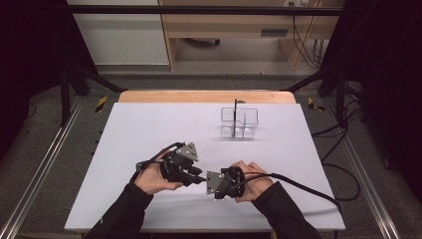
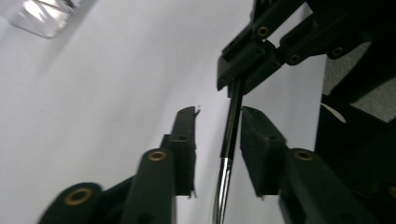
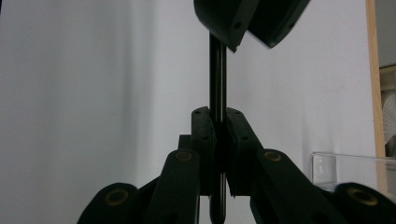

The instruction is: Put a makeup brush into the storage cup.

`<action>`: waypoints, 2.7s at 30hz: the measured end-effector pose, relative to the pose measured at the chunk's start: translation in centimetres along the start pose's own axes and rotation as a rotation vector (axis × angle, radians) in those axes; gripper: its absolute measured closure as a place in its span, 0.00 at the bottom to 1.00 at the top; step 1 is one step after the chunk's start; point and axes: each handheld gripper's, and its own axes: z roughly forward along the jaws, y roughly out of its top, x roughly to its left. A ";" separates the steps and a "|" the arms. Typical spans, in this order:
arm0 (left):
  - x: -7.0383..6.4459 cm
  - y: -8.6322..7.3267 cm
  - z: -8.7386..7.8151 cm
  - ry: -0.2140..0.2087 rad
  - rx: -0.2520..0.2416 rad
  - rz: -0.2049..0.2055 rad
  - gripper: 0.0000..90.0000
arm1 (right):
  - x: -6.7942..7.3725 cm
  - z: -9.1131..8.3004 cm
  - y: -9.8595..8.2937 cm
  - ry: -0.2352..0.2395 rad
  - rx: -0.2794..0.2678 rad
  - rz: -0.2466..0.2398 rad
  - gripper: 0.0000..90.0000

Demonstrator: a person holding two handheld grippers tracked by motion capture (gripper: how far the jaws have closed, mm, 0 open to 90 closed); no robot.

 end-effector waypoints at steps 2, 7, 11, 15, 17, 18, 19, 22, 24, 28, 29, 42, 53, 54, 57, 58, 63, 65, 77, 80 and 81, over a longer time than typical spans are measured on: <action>0.2 -0.2 -0.3 0.019 -0.024 -0.015 0.61 | -0.1 0.1 -0.2 0.006 0.005 0.022 0.93; 0.8 -1.0 -1.2 0.074 -0.088 -0.053 0.44 | -0.5 0.3 -0.7 0.014 0.014 0.077 0.93; 1.2 -1.7 -1.7 0.110 -0.128 -0.097 0.34 | -0.9 0.3 -1.2 0.011 0.021 0.122 0.93; 1.3 -2.5 -2.0 0.137 -0.170 -0.126 0.30 | -1.2 0.4 -1.7 0.017 0.021 0.160 0.93; 1.4 -3.0 -2.1 0.143 -0.189 -0.139 0.29 | -1.3 0.5 -2.1 0.018 0.018 0.184 0.93; 1.4 -3.2 -2.2 0.146 -0.195 -0.144 0.28 | -1.3 0.5 -2.3 0.018 0.017 0.198 0.93; 1.5 -3.4 -2.2 0.151 -0.199 -0.150 0.27 | -1.3 0.6 -2.4 0.016 0.017 0.204 0.93; 1.5 -4.1 -2.1 0.169 -0.220 -0.179 0.24 | -1.3 0.6 -2.8 0.011 0.012 0.235 0.93; 1.6 -4.4 -2.1 0.182 -0.226 -0.190 0.23 | -1.3 0.5 -3.1 0.008 0.006 0.261 0.93; 1.6 -5.2 -1.8 0.191 -0.248 -0.227 0.21 | -1.2 0.2 -3.7 -0.006 -0.029 0.327 0.93; 1.6 -5.5 -1.7 0.200 -0.254 -0.236 0.21 | -1.2 0.3 -3.9 -0.010 -0.039 0.334 0.93; 1.2 -6.7 -0.5 0.232 -0.320 -0.296 0.20 | -0.4 0.5 -5.7 -0.053 -0.113 0.493 0.93; 0.5 -7.2 0.6 0.263 -0.377 -0.334 0.20 | 0.1 0.3 -7.3 -0.100 -0.194 0.658 0.93; 0.5 -7.2 0.7 0.266 -0.385 -0.342 0.20 | 0.2 0.3 -7.5 -0.100 -0.209 0.677 0.93; 0.3 -7.2 1.1 0.276 -0.403 -0.353 0.20 | 0.5 0.2 -7.9 -0.106 -0.244 0.721 0.93; 0.3 -7.2 1.2 0.279 -0.403 -0.354 0.20 | 0.5 0.2 -8.0 -0.109 -0.251 0.738 0.93; 0.2 -7.2 1.4 0.283 -0.437 -0.370 0.20 | 0.7 0.5 -8.0 -0.098 -0.280 0.770 0.93; 0.1 -7.1 1.3 0.284 -0.456 -0.377 0.20 | 0.8 0.6 -7.9 -0.097 -0.286 0.779 0.93; -0.2 -6.6 1.3 0.246 -0.528 -0.388 0.20 | 1.0 0.7 -7.7 -0.092 -0.345 0.812 0.93; -0.4 -6.2 1.3 0.241 -0.543 -0.383 0.21 | 1.0 0.7 -7.7 -0.097 -0.350 0.814 0.93; -0.4 -6.2 1.3 0.236 -0.544 -0.385 0.21 | 1.0 0.7 -7.7 -0.093 -0.352 0.815 0.93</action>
